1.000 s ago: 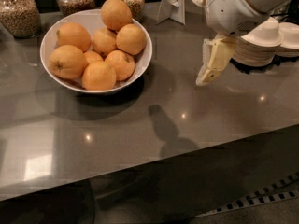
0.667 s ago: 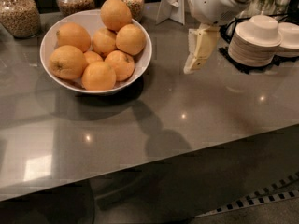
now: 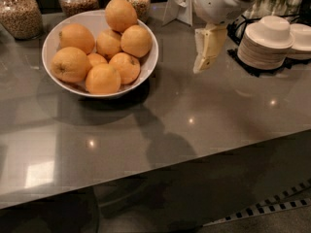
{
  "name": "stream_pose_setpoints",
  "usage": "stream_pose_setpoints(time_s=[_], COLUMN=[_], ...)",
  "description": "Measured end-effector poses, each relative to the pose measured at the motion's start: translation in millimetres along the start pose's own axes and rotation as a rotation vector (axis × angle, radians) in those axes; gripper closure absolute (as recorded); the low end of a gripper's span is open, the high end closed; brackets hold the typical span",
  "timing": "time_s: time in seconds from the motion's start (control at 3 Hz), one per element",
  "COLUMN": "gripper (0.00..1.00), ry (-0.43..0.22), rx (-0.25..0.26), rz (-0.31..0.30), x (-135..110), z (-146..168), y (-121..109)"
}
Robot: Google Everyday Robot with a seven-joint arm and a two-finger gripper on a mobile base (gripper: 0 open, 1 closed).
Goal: Pick orange from white bowl
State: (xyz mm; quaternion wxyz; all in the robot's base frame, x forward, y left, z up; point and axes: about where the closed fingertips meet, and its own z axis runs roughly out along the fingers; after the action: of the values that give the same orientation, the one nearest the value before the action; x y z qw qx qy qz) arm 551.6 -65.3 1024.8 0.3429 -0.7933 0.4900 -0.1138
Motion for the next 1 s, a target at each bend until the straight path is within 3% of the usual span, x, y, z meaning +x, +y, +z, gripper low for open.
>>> stream_pose_setpoints(time_s=[0.33,0.67,1.0], gripper=[0.00,0.00,0.00], ry=[0.079,0.102,0.076], rx=[0.054,0.105,0.133], rz=[-0.203,-0.388,-0.551], x=[11,20,22], z=[15,31,53], y=[-31,-63,-91])
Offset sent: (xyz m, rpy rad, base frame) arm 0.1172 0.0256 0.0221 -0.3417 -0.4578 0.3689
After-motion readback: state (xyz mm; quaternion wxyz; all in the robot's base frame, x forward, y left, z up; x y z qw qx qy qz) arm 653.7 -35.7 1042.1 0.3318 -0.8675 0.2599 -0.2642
